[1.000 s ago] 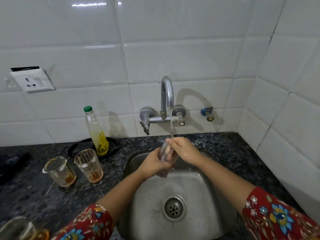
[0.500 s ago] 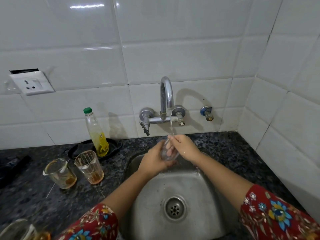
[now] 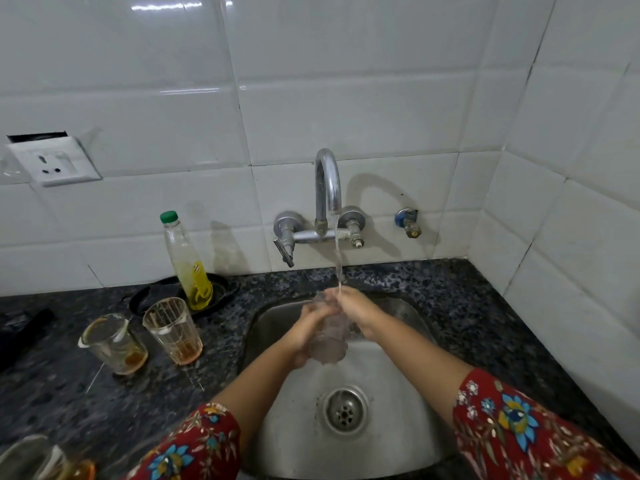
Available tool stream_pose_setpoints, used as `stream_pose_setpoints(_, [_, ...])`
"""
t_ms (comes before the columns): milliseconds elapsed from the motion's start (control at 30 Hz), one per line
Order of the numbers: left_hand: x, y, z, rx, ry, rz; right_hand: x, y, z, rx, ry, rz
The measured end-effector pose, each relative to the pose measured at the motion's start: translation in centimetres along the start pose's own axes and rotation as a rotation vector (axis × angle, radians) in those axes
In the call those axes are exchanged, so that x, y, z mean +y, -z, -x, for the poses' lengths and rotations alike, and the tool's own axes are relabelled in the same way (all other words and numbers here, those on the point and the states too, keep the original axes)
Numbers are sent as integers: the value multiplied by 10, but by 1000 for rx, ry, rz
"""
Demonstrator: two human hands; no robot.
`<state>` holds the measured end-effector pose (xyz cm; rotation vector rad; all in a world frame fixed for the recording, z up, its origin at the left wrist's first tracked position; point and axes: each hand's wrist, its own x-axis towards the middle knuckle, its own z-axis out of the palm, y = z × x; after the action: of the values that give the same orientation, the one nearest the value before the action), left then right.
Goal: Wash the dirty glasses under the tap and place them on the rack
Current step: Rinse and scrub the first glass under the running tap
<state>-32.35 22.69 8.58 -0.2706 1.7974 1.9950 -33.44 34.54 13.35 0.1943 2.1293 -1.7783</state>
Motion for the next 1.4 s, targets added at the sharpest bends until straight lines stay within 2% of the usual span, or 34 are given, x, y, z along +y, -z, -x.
stream_pose_setpoints(100, [0,-4,3,-25,191,463,14,0,5,-71,-12,132])
stream_pose_setpoints(200, [7,-19,1,20,222,737,14,-3,4,-11,-8,189])
stream_pose_setpoints(267, [15,-32,2,53,231,827,8,-4,2,94,126,389])
stream_pose_setpoints(333, [24,-38,0,59,221,961,7,-1,2,207,389,724])
stream_pose_setpoints(400, [35,-37,-1,63,222,954,14,9,7,201,664,975])
stream_pose_setpoints(467, [44,-29,-4,78,253,900,27,24,12,66,846,1152])
stream_pose_setpoints(533, [48,-21,-6,86,256,901,43,37,15,-51,929,1292])
stream_pose_setpoints(600, [45,-21,-8,52,254,893,45,45,14,-53,951,1330])
stream_pose_setpoints(700, [37,-30,-7,25,220,818,32,39,14,69,899,1218])
stream_pose_setpoints(767, [39,-29,-11,82,164,796,18,29,18,61,747,1060])
stream_pose_setpoints(833, [42,-27,-18,185,116,782,4,22,20,38,531,1010])
stream_pose_setpoints(867, [41,-28,-20,260,77,738,-2,19,19,83,472,1060])
stream_pose_setpoints(933, [43,-35,-19,419,-11,569,-11,13,11,238,407,1159])
stream_pose_setpoints(1033, [47,-43,-17,500,-84,395,-14,2,0,315,331,1019])
stream_pose_setpoints(1067, [47,-38,-19,466,-64,394,-13,1,-1,272,306,955])
stream_pose_setpoints(1133, [46,-26,-18,247,3,374,-8,8,1,114,206,767])
stream_pose_setpoints(1200, [41,-18,-12,20,2,352,-6,22,8,-128,34,343])
stream_pose_setpoints(1267, [36,-16,-8,-100,-56,459,-3,32,14,-354,-102,-59])
stream_pose_setpoints(1300, [36,-17,-6,-130,-71,491,0,35,15,-373,-115,-125])
stream_pose_setpoints(1333, [37,-19,-6,-104,-78,482,2,33,16,-315,-106,-101])
stream_pose_setpoints(1400, [38,-29,-9,56,-70,408,11,23,16,-29,3,236])
